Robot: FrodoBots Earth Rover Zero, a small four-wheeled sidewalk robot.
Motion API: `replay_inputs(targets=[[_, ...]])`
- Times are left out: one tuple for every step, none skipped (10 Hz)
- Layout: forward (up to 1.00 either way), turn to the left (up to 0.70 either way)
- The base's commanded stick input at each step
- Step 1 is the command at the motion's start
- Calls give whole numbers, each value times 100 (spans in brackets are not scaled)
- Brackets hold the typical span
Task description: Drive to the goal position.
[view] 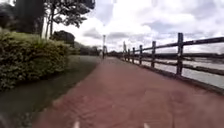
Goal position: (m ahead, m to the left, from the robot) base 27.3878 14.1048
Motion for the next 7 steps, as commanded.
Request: replay_inputs(targets=[[100,0],[100,0],[100,0],[100,0],[100,0],[100,0],[100,0]])
